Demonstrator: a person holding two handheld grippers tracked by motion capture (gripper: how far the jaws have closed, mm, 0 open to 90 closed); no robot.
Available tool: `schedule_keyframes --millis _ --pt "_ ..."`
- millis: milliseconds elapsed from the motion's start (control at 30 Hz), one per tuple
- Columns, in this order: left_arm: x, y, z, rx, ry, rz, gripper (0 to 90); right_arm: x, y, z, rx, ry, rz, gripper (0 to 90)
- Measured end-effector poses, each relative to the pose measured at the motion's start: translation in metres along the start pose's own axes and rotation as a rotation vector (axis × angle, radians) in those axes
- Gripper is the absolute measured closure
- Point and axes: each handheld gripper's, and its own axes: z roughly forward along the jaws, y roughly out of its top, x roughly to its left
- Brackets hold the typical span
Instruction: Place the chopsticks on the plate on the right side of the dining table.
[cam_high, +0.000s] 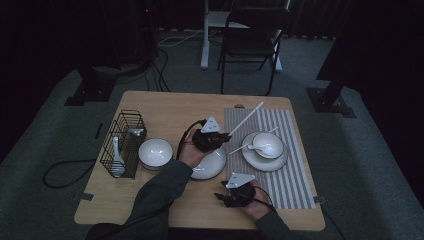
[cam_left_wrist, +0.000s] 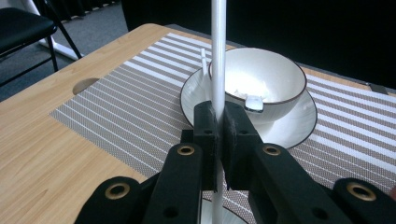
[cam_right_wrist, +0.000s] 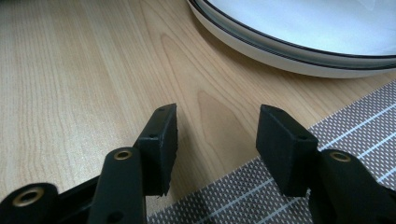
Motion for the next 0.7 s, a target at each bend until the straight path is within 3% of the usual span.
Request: schedule_keyframes --millis 700 --pt "0.006 0.006 0.015 0.013 0.008 0.016 86.0 -0.001 -0.001 0.001 -0.008 -0.001 -0.009 45.5"
